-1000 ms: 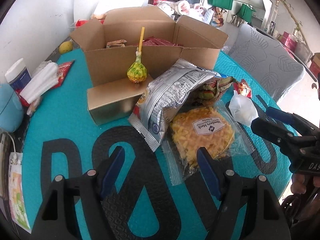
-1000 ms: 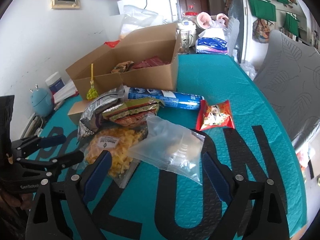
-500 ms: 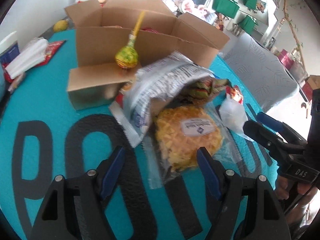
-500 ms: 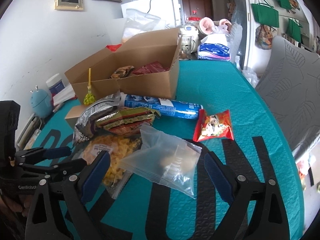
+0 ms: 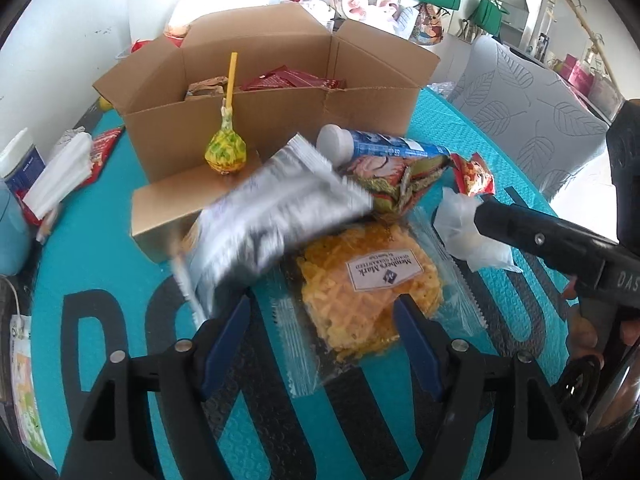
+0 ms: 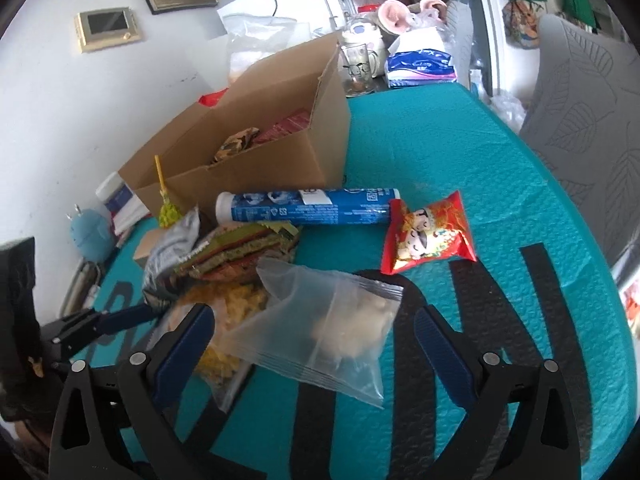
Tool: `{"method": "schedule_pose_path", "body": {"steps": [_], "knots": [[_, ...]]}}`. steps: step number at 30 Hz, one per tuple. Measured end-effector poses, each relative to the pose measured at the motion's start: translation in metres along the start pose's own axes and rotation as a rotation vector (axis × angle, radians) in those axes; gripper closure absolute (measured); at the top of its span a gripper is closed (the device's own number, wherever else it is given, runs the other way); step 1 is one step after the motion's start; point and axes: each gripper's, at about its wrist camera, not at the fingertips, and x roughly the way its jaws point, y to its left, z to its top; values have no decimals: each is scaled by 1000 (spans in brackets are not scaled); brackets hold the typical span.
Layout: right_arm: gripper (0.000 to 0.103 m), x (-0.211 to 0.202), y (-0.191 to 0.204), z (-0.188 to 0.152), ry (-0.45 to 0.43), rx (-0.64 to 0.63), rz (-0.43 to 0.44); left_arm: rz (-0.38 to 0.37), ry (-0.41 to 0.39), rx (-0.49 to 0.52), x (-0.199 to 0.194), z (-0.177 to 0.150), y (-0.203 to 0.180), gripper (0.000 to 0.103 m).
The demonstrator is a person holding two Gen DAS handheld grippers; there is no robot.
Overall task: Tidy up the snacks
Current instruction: 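Grasp the clear zip bag with the right gripper while the left gripper grasps the Member's Mark waffle pack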
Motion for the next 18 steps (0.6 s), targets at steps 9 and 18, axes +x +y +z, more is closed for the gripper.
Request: {"method": "schedule_pose_path", "body": {"steps": [9,18], "knots": [[0,31,-2,-2,96,2,-33,-36,8,-21,9,4,2,29],[32,13,-17,-10,70,-39,-90,-62,16,-59,20,13,-7,29]]}}
